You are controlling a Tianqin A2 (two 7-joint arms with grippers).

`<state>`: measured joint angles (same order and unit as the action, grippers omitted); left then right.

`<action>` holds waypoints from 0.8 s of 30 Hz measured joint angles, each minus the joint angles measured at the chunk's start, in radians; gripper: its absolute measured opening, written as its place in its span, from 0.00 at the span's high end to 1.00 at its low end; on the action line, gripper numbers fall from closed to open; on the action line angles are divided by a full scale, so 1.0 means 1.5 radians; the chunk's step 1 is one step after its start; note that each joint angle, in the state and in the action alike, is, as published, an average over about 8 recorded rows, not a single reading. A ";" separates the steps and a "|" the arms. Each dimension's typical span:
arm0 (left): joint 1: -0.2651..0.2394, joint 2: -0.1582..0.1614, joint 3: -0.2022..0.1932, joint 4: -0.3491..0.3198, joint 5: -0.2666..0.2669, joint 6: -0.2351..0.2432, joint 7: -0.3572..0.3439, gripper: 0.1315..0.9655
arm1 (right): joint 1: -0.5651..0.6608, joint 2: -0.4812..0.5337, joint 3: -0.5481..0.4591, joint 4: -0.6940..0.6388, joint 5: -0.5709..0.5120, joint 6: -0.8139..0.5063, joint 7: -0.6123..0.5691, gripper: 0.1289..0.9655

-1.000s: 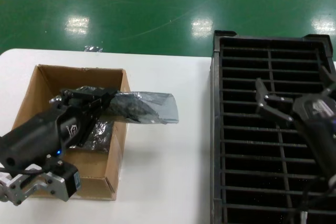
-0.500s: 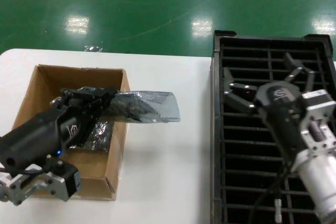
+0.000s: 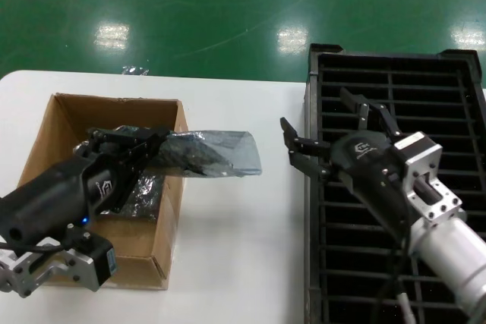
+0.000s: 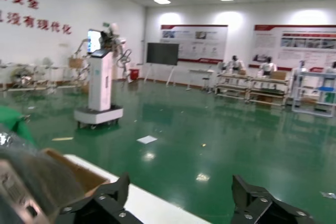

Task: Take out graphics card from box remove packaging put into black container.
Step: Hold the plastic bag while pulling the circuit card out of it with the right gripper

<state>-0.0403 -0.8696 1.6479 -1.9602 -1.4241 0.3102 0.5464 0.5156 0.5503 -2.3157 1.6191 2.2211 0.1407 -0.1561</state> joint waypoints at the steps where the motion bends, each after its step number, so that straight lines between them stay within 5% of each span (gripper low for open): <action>1: 0.000 0.000 0.000 0.000 0.000 0.000 0.000 0.99 | 0.003 0.010 -0.002 -0.002 -0.001 -0.011 0.006 0.24; 10: 0.000 0.000 0.000 0.000 0.000 0.000 0.000 0.99 | -0.001 0.057 0.019 -0.011 -0.049 -0.123 0.060 0.46; 24: 0.000 0.000 0.000 0.000 0.000 0.000 0.000 0.99 | -0.013 0.010 0.066 -0.029 -0.165 -0.291 0.107 0.83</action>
<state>-0.0403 -0.8696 1.6479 -1.9602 -1.4241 0.3102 0.5464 0.4954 0.5646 -2.2174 1.5757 1.9732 -0.2959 0.0039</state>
